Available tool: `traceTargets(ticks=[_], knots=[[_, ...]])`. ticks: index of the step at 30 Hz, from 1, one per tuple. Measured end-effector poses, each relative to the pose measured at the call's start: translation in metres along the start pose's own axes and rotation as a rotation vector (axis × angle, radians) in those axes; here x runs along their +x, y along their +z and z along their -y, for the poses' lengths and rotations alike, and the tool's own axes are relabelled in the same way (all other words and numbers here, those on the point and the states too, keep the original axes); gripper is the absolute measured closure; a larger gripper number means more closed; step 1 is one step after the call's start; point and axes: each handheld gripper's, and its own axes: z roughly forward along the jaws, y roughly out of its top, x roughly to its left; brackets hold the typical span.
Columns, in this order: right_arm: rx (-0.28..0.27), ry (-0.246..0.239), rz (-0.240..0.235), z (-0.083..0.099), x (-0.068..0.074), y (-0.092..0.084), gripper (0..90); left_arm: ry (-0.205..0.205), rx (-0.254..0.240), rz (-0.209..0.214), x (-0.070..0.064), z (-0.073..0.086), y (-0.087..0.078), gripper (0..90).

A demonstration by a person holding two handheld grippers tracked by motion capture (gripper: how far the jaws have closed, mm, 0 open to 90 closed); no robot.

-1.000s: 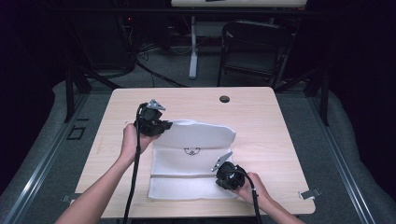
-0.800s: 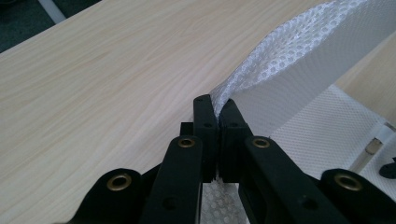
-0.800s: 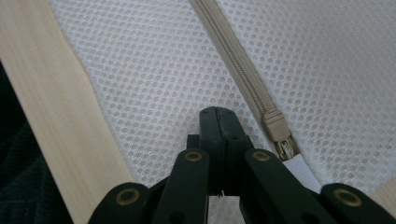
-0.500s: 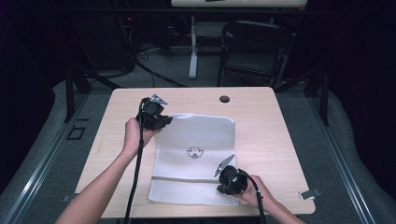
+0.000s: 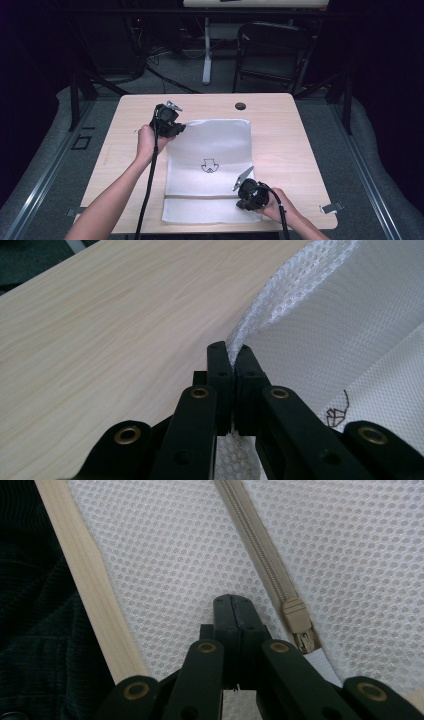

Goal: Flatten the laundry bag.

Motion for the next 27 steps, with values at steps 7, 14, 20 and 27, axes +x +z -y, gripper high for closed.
traceTargets(ticks=[7, 14, 20, 27], knots=[[0.001, 0.009, 0.006, -0.001, -0.004, 0.0, 90.0, -0.025, 0.007, -0.034, 0.01, -0.002, 0.021, 88.8], [-0.005, 0.017, -0.004, -0.001, -0.005, 0.0, 90.0, -0.044, 0.041, -0.062, 0.014, -0.005, 0.05, 88.7], [-0.018, 0.037, -0.003, 0.0, -0.005, 0.001, 90.0, -0.053, 0.053, -0.075, 0.013, -0.008, 0.069, 88.5], [-0.009, 0.033, 0.007, 0.0, -0.006, 0.0, 90.0, -0.076, 0.062, -0.076, 0.016, -0.005, 0.081, 84.4]])
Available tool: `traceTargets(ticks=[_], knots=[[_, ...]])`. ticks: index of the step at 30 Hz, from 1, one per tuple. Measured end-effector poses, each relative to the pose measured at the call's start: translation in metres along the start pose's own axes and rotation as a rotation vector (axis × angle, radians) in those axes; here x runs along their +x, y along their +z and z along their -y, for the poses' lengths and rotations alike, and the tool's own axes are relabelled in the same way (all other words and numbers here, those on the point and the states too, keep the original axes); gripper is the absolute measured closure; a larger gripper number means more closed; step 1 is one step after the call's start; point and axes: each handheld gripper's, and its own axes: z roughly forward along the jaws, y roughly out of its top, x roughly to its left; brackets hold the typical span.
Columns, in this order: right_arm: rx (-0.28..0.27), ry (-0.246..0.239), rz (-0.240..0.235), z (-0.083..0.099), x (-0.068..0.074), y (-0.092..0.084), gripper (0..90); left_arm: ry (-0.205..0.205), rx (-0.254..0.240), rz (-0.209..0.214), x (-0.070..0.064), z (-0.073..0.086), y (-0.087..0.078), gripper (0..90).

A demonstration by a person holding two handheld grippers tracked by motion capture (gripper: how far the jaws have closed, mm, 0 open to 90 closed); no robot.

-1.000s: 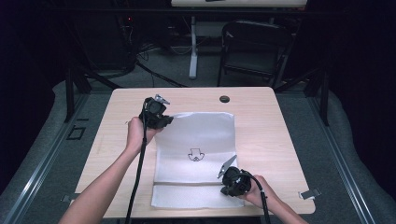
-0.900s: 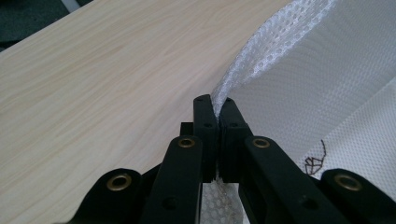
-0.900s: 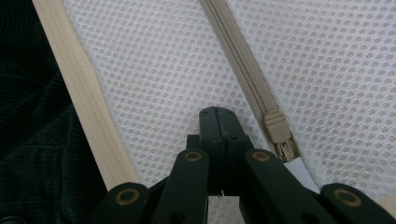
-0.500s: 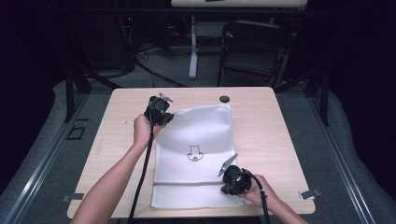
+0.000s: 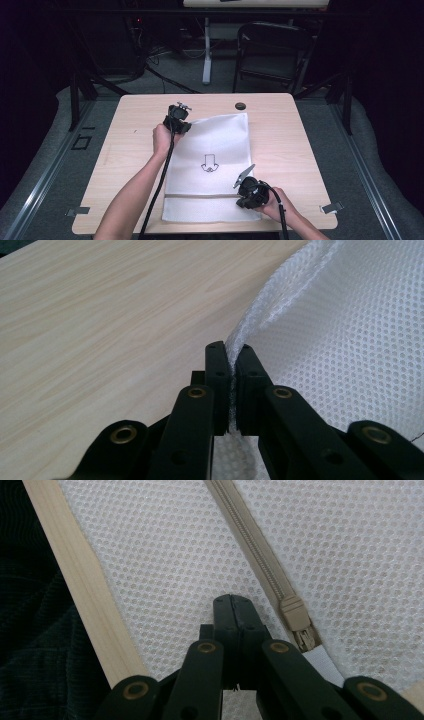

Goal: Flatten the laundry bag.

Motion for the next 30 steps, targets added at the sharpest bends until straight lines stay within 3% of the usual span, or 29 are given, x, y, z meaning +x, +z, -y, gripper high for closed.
traceTargets(ticks=[4, 7, 13, 17, 20, 21, 24, 30], knots=[[-0.004, 0.008, -0.026, 0.001, -0.002, 0.0, 90.0, 0.007, 0.021, 0.014, 0.003, 0.0, 0.005, 68.2], [-0.005, 0.01, -0.027, 0.001, -0.002, 0.0, 90.0, -0.015, -0.011, 0.035, 0.006, 0.002, 0.006, 49.8], [-0.005, 0.009, -0.018, 0.002, -0.003, 0.0, 90.0, -0.051, -0.06, 0.056, 0.008, 0.003, -0.003, 22.2], [-0.019, 0.029, -0.042, 0.002, -0.004, 0.0, 89.9, -0.057, -0.083, 0.084, 0.01, 0.005, -0.012, 15.7], [-0.042, 0.018, -0.036, 0.002, -0.004, -0.003, 83.3, -0.044, -0.101, 0.101, 0.008, 0.011, -0.02, 13.3], [-0.048, 0.006, -0.007, 0.002, -0.003, -0.007, 82.8, -0.036, -0.108, 0.109, 0.007, 0.013, -0.022, 12.3], [-0.072, 0.013, -0.027, 0.001, -0.004, -0.015, 73.7, -0.015, -0.117, 0.126, 0.003, 0.022, -0.027, 9.5], [-0.141, 0.07, -0.023, 0.004, -0.01, -0.028, 53.6, 0.003, -0.125, 0.176, -0.006, 0.04, -0.036, 6.0]])
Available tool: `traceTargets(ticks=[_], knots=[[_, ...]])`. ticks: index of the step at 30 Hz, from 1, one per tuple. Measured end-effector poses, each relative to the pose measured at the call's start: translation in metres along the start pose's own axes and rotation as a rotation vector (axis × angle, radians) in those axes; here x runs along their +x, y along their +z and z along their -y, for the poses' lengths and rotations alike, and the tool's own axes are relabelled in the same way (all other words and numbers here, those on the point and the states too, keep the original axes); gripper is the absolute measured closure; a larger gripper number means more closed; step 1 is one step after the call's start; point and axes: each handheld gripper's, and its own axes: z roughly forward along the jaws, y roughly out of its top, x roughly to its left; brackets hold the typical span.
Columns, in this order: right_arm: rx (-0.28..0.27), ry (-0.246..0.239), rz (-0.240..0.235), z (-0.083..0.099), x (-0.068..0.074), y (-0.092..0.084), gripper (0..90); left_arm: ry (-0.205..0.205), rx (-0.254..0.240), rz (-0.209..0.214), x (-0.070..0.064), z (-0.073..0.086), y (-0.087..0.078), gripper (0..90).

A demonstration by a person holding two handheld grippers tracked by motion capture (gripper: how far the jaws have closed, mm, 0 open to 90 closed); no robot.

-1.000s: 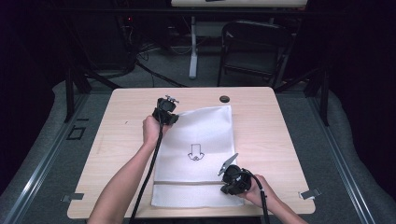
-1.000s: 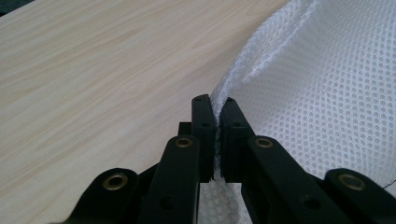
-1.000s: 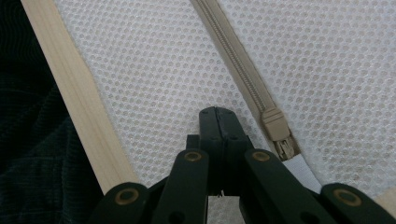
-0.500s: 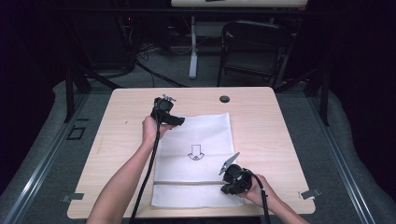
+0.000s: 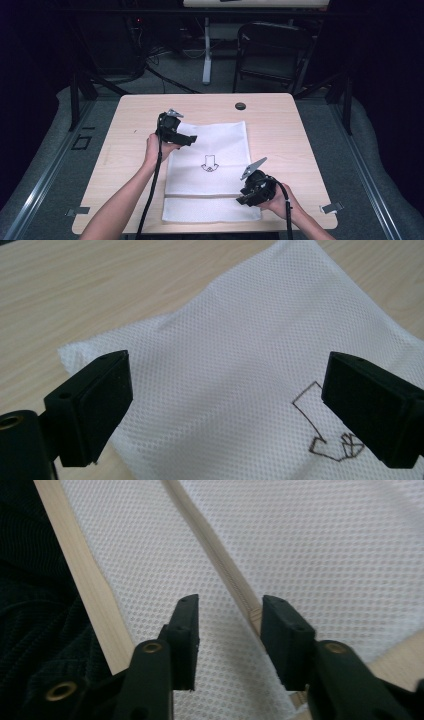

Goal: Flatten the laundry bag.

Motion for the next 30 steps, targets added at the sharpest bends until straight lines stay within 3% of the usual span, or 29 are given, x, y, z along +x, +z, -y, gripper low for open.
traceTargets(ticks=[8, 11, 15, 21, 30], knots=[[-0.038, 0.034, 0.035, -0.001, -0.015, -0.013, 26.2, 0.027, -0.021, 0.05, -0.025, 0.017, -0.016, 2.9], [-0.076, 0.064, 0.038, -0.002, -0.019, -0.016, 23.4, 0.048, -0.032, 0.069, -0.037, 0.023, -0.024, 2.8], [-0.079, 0.072, 0.054, -0.001, -0.027, -0.019, 20.3, 0.068, -0.042, 0.098, -0.05, 0.032, -0.031, 2.4], [-0.096, 0.105, 0.095, 0.004, -0.036, -0.024, 19.6, 0.109, -0.021, 0.125, -0.067, 0.044, -0.032, 2.3], [-0.119, 0.131, 0.12, 0.007, -0.046, -0.029, 31.8, 0.153, 0.006, 0.164, -0.09, 0.051, -0.021, 3.5]])
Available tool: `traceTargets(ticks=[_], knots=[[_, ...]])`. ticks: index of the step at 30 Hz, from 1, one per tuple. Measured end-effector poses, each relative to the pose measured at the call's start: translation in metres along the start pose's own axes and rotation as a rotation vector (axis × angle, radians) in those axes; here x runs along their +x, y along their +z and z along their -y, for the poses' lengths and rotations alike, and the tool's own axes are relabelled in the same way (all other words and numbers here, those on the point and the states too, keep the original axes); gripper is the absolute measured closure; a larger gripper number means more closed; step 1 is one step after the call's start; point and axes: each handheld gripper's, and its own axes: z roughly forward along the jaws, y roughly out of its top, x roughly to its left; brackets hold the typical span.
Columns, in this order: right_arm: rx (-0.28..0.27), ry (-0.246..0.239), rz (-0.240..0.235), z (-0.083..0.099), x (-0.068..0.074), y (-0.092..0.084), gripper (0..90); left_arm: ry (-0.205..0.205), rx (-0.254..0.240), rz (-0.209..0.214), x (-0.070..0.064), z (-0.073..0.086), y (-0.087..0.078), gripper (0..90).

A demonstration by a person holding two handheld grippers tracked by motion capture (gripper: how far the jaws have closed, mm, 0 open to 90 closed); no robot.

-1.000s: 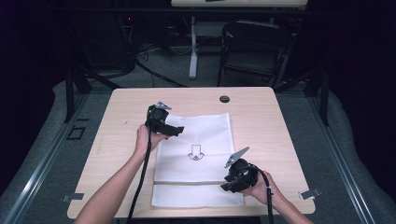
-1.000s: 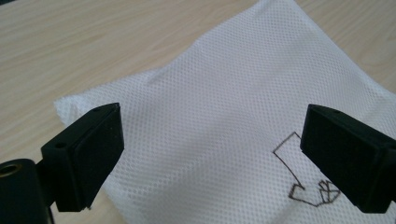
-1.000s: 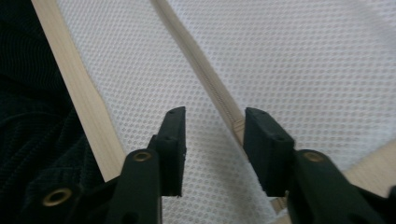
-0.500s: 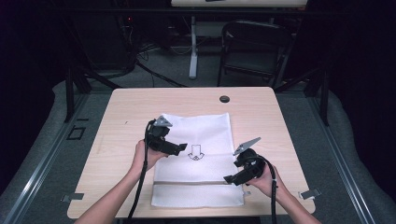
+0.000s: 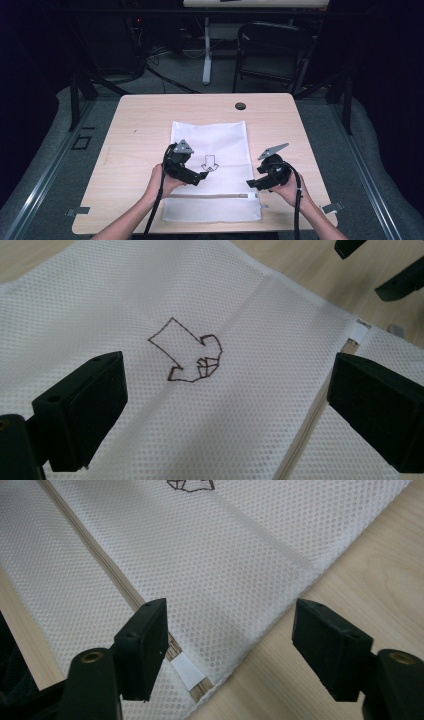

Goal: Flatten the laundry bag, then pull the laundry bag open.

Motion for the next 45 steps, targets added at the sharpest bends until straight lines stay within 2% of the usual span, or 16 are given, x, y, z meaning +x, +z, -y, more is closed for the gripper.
traceTargets(ticks=[6, 14, 16, 19, 23, 26, 28, 29, 30, 31, 32, 37, 38, 39, 40, 45], knots=[[0.004, 0.005, -0.001, 0.002, 0.0, 0.003, 51.5, 0.049, 0.003, 0.034, -0.021, -0.001, 0.015, 9.1], [0.049, -0.035, 0.016, 0.002, 0.001, 0.013, 79.7, 0.096, 0.028, 0.1, -0.042, 0.0, 0.034, 18.2], [0.062, -0.029, 0.014, 0.003, 0.002, 0.016, 84.4, 0.112, 0.029, 0.095, -0.047, -0.001, 0.038, 22.3], [0.081, -0.049, 0.005, 0.005, 0.004, 0.019, 88.9, 0.128, 0.028, 0.133, -0.051, -0.001, 0.044, 28.8], [0.085, -0.059, -0.01, 0.007, 0.005, 0.017, 90.0, 0.144, 0.023, 0.141, -0.056, -0.001, 0.05, 35.8], [0.091, -0.058, -0.032, 0.009, 0.008, 0.016, 90.0, 0.154, 0.024, 0.169, -0.057, -0.001, 0.058, 39.9], [0.099, -0.067, -0.04, 0.011, 0.01, 0.016, 90.0, 0.153, 0.036, 0.16, -0.059, 0.0, 0.063, 40.7], [0.103, -0.056, -0.049, 0.012, 0.012, 0.017, 90.0, 0.152, 0.042, 0.177, -0.059, 0.0, 0.066, 41.6], [0.116, -0.064, -0.055, 0.012, 0.013, 0.019, 90.0, 0.158, 0.049, 0.167, -0.061, 0.0, 0.068, 43.0], [0.126, -0.068, -0.053, 0.012, 0.014, 0.02, 90.0, 0.156, 0.05, 0.186, -0.061, 0.001, 0.071, 43.5], [0.137, -0.069, -0.063, 0.011, 0.014, 0.022, 90.0, 0.16, 0.062, 0.18, -0.062, 0.001, 0.073, 44.3], [0.195, -0.041, -0.078, 0.015, 0.011, 0.028, 90.0, 0.178, 0.083, 0.207, -0.067, 0.0, 0.082, 50.8], [0.19, -0.031, -0.086, 0.016, 0.01, 0.029, 90.0, 0.185, 0.084, 0.22, -0.067, 0.0, 0.083, 51.7], [0.185, -0.027, -0.081, 0.016, 0.009, 0.03, 90.0, 0.198, 0.096, 0.211, -0.068, 0.0, 0.084, 52.9], [0.187, -0.029, -0.082, 0.016, 0.009, 0.03, 90.0, 0.196, 0.092, 0.234, -0.069, 0.0, 0.086, 54.4], [0.203, -0.016, -0.096, 0.017, 0.009, 0.034, 90.0, 0.229, 0.102, 0.246, -0.075, -0.004, 0.094, 58.5]])
